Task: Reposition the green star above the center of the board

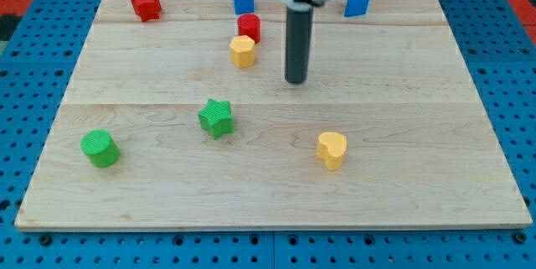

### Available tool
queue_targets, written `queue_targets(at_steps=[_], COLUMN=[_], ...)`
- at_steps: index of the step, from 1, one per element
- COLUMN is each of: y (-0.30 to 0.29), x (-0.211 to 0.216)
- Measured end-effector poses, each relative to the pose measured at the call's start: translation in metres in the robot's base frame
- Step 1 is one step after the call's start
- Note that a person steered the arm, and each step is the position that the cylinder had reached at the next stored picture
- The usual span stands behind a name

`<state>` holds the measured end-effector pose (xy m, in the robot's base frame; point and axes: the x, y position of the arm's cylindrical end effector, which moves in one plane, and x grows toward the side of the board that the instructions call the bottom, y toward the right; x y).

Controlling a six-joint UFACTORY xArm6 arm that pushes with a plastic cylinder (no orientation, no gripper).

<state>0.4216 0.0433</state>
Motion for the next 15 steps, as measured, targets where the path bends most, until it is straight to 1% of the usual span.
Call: queue_targets(at_steps=[1,2,3,4,5,6,7,8,9,10,11,12,13,14,15], y=[-0.029,-0.104,-0.122,-0.113,-0.088,-0.133,-0.183,-0.191,-0.144,-0.114,-0.119,-0.041,0.044,0.104,0.048], x=[0.083,0.092,0.059,0.013,0.001,0.033,0.016,-0.02,-0.025,-0.017,0.019,0.018,0.037,0.082,0.102])
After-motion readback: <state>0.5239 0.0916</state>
